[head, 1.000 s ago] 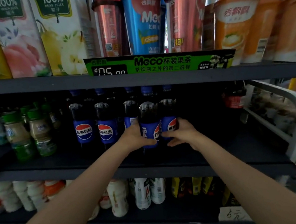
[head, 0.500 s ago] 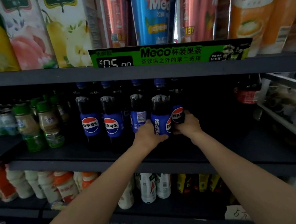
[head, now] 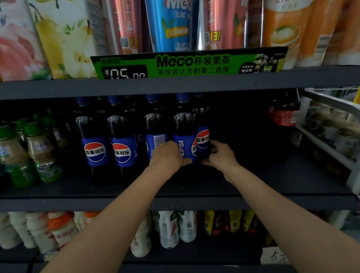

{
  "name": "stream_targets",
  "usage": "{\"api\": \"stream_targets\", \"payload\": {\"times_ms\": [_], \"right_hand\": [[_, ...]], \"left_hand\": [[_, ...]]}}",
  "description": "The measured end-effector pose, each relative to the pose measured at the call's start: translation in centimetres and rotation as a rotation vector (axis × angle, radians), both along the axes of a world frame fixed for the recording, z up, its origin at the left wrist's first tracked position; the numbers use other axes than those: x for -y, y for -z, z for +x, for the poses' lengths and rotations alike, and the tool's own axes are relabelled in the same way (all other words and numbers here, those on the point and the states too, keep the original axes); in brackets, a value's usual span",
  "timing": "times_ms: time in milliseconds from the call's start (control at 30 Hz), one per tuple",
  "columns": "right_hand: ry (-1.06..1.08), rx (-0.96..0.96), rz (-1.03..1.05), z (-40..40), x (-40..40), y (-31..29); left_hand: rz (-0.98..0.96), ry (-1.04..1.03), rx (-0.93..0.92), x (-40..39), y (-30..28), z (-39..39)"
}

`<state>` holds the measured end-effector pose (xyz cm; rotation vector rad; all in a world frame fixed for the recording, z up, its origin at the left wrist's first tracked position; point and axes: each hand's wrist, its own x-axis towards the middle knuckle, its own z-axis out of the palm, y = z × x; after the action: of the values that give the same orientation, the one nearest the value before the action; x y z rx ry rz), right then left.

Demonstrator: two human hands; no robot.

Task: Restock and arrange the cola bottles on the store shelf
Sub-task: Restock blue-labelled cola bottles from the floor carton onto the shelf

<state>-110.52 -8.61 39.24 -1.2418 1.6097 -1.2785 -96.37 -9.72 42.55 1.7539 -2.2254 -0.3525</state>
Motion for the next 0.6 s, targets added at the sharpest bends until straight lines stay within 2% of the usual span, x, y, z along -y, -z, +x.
{"api": "stream_targets", "payload": {"times_ms": [200,600], "right_hand": [[0.003,-0.037,0.012,0.7,0.5,0.3],[-0.073,-0.235,0.029,1.4,0.2,-0.4]], "left_hand": [[-0.093,-0.005,0.02,0.0,0.4,1.4],[-0.143,-0.002,0.057,-0.4,1.1,1.9]]}}
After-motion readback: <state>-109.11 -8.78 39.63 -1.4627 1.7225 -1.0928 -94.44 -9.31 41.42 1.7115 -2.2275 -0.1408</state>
